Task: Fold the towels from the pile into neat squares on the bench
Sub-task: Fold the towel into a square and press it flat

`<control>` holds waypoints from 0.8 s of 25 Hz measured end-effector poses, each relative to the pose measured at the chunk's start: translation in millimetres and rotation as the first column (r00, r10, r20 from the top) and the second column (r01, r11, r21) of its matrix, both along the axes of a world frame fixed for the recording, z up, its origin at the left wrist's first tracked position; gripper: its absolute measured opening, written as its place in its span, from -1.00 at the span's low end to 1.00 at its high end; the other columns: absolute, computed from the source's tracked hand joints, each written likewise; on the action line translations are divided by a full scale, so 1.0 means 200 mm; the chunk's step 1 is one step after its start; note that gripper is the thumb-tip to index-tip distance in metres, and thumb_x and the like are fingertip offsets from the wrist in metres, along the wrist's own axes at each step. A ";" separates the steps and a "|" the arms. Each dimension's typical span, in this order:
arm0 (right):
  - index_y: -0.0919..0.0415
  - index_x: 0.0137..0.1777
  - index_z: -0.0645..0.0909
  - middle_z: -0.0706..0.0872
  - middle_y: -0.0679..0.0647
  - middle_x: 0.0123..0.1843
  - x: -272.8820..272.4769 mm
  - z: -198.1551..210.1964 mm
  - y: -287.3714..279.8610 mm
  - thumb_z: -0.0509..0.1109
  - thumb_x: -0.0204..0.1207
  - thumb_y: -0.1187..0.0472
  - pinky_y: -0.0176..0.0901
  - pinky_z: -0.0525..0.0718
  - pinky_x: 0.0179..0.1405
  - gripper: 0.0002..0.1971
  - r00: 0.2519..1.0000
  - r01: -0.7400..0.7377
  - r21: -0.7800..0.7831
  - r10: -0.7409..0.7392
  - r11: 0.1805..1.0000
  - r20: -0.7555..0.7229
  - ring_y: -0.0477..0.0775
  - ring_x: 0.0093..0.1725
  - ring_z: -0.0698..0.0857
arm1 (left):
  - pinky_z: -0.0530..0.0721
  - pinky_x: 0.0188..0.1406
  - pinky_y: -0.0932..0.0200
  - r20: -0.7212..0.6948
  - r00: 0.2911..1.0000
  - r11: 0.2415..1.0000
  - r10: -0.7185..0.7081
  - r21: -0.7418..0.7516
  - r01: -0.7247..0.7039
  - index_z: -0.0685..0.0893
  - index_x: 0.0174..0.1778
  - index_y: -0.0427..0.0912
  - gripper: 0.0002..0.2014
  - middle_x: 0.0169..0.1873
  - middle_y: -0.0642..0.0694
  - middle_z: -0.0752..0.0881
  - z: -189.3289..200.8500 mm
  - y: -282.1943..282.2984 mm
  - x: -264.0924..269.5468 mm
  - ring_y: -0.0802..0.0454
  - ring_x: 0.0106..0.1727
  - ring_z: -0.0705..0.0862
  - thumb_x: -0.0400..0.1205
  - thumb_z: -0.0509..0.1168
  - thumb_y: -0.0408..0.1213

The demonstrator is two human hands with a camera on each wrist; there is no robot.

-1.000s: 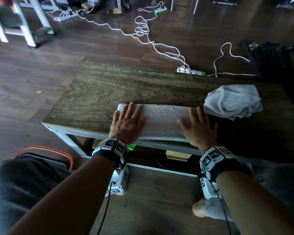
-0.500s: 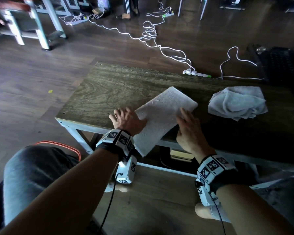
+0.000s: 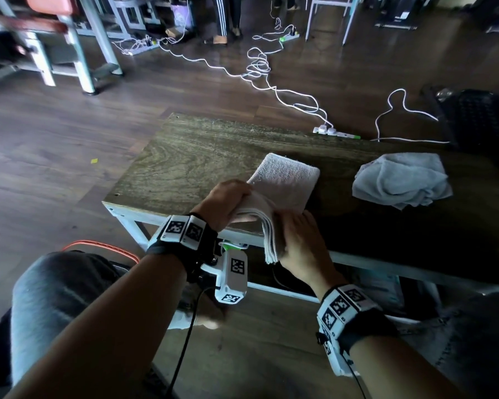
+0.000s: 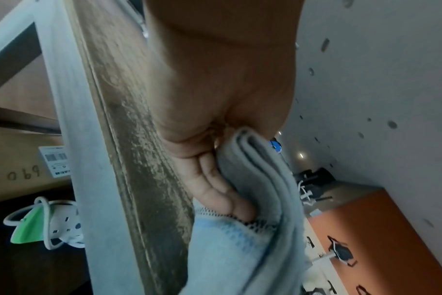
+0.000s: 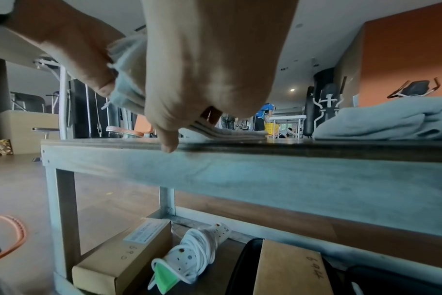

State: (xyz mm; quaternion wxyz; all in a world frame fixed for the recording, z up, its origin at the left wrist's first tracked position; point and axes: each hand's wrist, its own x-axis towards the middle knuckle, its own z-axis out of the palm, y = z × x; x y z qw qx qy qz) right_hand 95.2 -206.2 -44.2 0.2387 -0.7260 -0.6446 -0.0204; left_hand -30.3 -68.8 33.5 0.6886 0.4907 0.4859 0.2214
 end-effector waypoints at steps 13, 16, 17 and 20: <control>0.16 0.00 0.69 0.76 0.02 -0.17 0.14 0.12 0.06 0.38 0.64 0.11 -0.40 0.60 -0.38 -0.86 0.548 0.319 -0.098 -0.268 0.943 -0.793 -0.07 -0.21 0.72 | 0.72 -0.13 -0.10 -0.409 0.864 0.748 -0.294 0.465 0.475 0.70 0.06 -0.11 -0.76 -0.20 -0.12 0.70 -0.14 0.12 -0.07 -0.16 -0.19 0.69 0.60 0.32 -0.51; 0.17 -0.04 0.68 0.77 0.04 -0.19 0.19 0.12 0.11 0.46 0.57 0.04 -0.05 0.74 -0.24 -0.81 0.460 0.398 -0.153 -0.341 0.905 -0.820 0.05 -0.19 0.77 | 0.45 -0.50 0.24 -0.405 0.896 0.744 -0.181 0.539 0.394 0.64 -0.25 -0.16 -0.78 -0.45 0.03 0.51 -0.12 0.09 0.03 0.08 -0.41 0.46 0.68 0.29 -0.16; 0.18 -0.05 0.69 0.79 0.07 -0.17 0.21 0.11 0.13 0.49 0.53 0.00 0.04 0.77 -0.18 -0.76 0.444 0.419 -0.164 -0.359 0.893 -0.821 0.08 -0.17 0.79 | 0.36 -0.56 0.26 -0.379 0.915 0.757 -0.141 0.554 0.347 0.54 -0.38 -0.13 -0.66 -0.51 0.06 0.44 -0.11 0.10 0.07 0.11 -0.48 0.39 0.68 0.28 -0.06; 0.22 -0.15 0.69 0.81 0.15 -0.17 0.26 0.08 0.18 0.50 0.44 -0.10 0.25 0.83 -0.17 -0.66 0.377 0.454 -0.247 -0.436 0.856 -0.817 0.18 -0.15 0.82 | 0.40 -0.50 0.18 -0.410 0.902 0.791 -0.132 0.504 0.345 0.52 -0.38 -0.18 -0.61 -0.49 -0.07 0.51 -0.12 0.14 0.16 -0.06 -0.42 0.49 0.69 0.23 0.00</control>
